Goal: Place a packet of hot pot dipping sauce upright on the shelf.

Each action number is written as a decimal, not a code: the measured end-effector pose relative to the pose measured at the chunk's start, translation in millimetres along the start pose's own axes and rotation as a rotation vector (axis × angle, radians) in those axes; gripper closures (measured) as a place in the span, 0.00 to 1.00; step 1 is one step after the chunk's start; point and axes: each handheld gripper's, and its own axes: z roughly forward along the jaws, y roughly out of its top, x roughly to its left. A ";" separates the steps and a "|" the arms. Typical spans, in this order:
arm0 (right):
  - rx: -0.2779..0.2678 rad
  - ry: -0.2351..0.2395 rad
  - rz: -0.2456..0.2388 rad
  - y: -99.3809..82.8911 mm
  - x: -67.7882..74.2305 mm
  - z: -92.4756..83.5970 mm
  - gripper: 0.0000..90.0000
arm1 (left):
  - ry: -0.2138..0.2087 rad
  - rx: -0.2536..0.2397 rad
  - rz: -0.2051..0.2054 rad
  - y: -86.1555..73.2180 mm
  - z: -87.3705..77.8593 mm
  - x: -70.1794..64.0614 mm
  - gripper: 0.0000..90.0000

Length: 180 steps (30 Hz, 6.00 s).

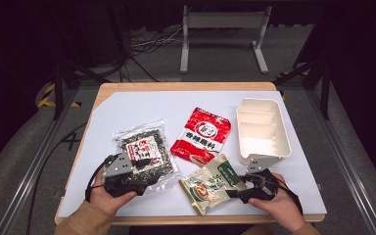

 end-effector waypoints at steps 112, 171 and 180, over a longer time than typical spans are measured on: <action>0.000 -0.227 -0.235 114.1 17.3 -109.8 1.00 | 0.018 -0.039 -0.045 -5.9 -7.3 10.8 0.39; -0.044 -0.352 -0.306 169.0 -105.9 -157.5 0.99 | 0.030 -0.043 -0.076 -9.8 -12.0 15.2 0.39; -0.040 -0.377 -0.343 174.6 -126.2 -157.0 0.99 | 0.027 -0.043 -0.078 -9.3 -11.6 15.7 0.39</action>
